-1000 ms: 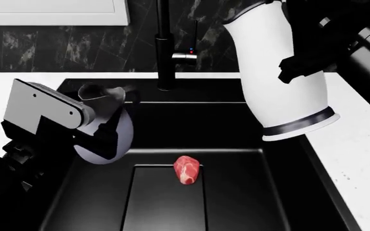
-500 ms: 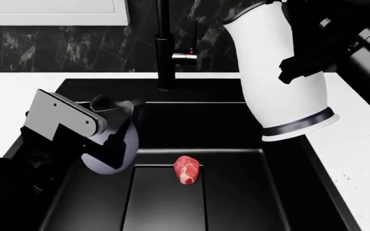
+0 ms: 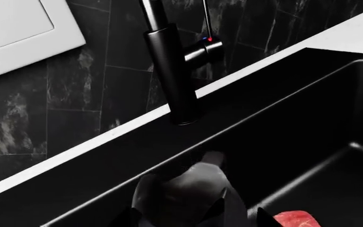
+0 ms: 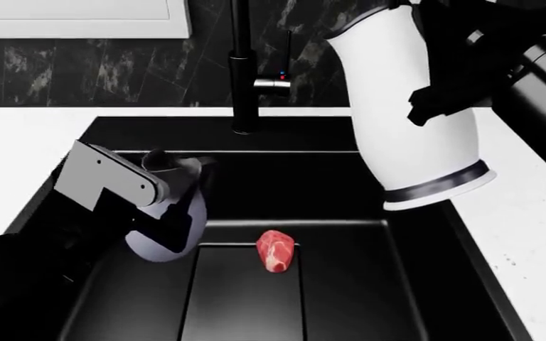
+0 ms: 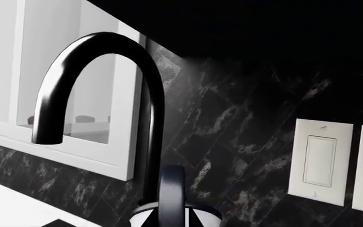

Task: Pick the pitcher and pitcher and place them in the sink. Then turn on the water.

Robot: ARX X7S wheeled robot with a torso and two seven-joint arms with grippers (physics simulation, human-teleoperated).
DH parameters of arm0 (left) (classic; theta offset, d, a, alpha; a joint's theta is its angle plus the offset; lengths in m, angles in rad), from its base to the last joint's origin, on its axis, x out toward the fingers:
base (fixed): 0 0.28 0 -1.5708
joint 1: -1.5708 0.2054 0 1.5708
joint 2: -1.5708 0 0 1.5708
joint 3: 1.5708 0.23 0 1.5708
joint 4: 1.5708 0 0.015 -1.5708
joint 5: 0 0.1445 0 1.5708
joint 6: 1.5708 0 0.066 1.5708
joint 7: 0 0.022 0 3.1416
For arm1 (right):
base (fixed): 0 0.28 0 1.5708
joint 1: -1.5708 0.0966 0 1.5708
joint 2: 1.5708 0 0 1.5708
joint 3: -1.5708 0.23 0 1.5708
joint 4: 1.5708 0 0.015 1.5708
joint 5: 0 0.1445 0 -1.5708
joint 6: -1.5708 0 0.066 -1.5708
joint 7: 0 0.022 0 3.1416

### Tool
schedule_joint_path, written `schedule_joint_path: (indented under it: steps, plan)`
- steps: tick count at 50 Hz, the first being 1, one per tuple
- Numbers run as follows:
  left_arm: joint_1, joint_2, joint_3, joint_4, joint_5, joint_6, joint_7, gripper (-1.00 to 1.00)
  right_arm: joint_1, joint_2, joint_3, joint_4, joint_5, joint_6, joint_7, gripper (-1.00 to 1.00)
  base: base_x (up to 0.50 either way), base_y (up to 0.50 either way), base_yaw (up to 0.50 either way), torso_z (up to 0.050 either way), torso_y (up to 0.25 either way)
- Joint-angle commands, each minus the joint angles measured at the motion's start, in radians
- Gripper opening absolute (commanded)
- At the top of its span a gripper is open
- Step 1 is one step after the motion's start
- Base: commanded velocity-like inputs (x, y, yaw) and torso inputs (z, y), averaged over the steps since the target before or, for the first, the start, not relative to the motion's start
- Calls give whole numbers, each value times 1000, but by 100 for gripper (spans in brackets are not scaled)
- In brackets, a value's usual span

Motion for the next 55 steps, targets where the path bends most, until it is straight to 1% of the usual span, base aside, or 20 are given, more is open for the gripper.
schedule_joint_path:
  steps: [1,8,31,46,47,55]
  plan:
    - [366,146,-133,-31,3,-32,-17,-100,20,8,25,0,-28,-11,1,-100,-4,19,26,-20,0]
    - [365,144,-113,-40,-17,-69,-16,-100,15,9,27,-3,-25,-15,4,-100,-4,19,27,-20,0]
    - [356,140,-90,-41,-21,-91,-12,-100,13,13,25,-1,-26,-22,1,-100,-4,17,27,-20,0]
    - [353,138,-78,-47,2,-80,-7,-100,12,14,23,0,-30,-28,-1,-100,-1,14,27,-21,0]
    - [353,138,-81,-46,-5,-85,-12,100,12,15,23,0,-29,-27,0,-100,0,14,27,-21,0]
    - [346,134,-95,-38,-32,-100,-25,100,8,14,20,-1,-30,-29,1,-100,0,2,24,-21,0]
